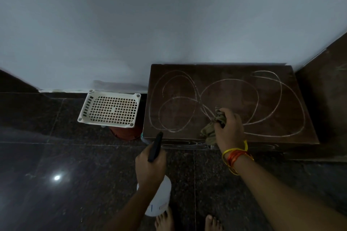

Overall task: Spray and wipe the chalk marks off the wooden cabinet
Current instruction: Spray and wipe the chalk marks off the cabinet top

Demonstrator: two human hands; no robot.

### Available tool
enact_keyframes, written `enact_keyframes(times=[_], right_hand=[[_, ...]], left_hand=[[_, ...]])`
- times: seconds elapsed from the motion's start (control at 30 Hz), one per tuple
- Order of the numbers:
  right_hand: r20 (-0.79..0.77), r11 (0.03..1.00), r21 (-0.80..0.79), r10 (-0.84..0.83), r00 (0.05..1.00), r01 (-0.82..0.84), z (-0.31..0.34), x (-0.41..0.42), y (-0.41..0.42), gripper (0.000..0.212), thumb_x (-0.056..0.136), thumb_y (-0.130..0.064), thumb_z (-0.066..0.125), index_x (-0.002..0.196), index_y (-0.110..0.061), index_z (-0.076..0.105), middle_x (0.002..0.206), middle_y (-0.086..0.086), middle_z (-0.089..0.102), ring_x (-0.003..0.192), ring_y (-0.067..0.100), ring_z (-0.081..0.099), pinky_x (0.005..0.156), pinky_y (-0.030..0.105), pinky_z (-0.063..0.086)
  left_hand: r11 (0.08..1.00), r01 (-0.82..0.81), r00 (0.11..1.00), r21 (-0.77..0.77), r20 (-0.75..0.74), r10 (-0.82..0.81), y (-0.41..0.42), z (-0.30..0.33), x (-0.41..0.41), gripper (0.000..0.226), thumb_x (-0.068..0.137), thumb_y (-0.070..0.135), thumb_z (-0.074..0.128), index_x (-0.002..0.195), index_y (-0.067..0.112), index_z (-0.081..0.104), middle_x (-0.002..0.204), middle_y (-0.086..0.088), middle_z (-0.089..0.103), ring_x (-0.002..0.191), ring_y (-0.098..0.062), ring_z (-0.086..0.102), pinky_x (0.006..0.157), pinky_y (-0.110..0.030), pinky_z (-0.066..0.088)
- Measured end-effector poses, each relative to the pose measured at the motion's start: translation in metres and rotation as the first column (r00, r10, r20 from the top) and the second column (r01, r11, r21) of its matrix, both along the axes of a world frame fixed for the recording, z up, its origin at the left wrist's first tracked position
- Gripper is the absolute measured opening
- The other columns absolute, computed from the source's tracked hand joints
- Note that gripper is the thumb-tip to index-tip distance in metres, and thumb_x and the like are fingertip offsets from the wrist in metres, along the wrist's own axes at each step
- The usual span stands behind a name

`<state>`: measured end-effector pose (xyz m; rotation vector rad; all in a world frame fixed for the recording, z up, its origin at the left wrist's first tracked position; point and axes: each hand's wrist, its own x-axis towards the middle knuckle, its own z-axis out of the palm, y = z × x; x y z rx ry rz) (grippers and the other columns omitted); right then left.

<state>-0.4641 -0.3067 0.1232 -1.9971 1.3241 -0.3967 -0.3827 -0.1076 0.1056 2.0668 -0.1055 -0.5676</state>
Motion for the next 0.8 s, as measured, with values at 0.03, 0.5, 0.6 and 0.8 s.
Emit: enact_keyframes(times=[0.03, 0.5, 0.6, 0.8], right_hand=[[0.01, 1.0, -0.001, -0.001, 1.0, 0.001, 0.001, 0.003, 0.004, 0.041, 0.085, -0.003, 0.062, 0.124, -0.013, 0.054, 0.122, 0.014, 0.049, 0.106, 0.029, 0.052, 0.084, 0.024, 0.037], [0.016, 0.99, 0.086, 0.113, 0.994, -0.114, 0.01, 0.055, 0.033, 0.041, 0.084, -0.006, 0.065, 0.12, -0.022, 0.054, 0.125, 0.013, 0.046, 0.111, 0.031, 0.051, 0.09, 0.03, 0.041], [0.025, 0.991, 0.077, 0.109, 0.994, -0.111, 0.013, 0.064, 0.034, 0.039, 0.086, -0.007, 0.063, 0.122, -0.019, 0.053, 0.122, 0.014, 0.048, 0.112, 0.031, 0.05, 0.09, 0.032, 0.041], [0.027, 0.996, 0.051, 0.069, 0.997, -0.07, 0.01, 0.073, 0.038, 0.04, 0.087, -0.003, 0.06, 0.124, -0.016, 0.053, 0.125, 0.014, 0.048, 0.115, 0.032, 0.05, 0.099, 0.04, 0.044]], left_hand=[[1.0, -0.017, 1.0, 0.0, 0.001, 0.017, 0.0, 0.002, 0.004, 0.028, 0.082, 0.027, 0.06, 0.074, 0.0, 0.061, 0.067, -0.027, 0.062, 0.053, -0.031, 0.053, 0.051, -0.048, 0.049], [0.986, -0.132, 0.984, -0.105, 0.103, 0.143, -0.025, 0.038, 0.064, 0.021, 0.081, 0.028, 0.059, 0.063, 0.017, 0.058, 0.06, -0.006, 0.059, 0.058, -0.024, 0.058, 0.058, -0.038, 0.048], [0.985, -0.148, 0.981, -0.087, 0.11, 0.157, -0.02, 0.044, 0.071, 0.025, 0.081, 0.029, 0.059, 0.06, 0.016, 0.057, 0.06, -0.007, 0.061, 0.06, -0.026, 0.06, 0.061, -0.043, 0.054], [0.992, -0.128, 0.99, 0.018, 0.056, 0.126, 0.015, 0.026, 0.062, 0.023, 0.075, 0.035, 0.056, 0.066, 0.015, 0.059, 0.06, -0.009, 0.062, 0.056, -0.032, 0.06, 0.061, -0.052, 0.056]])
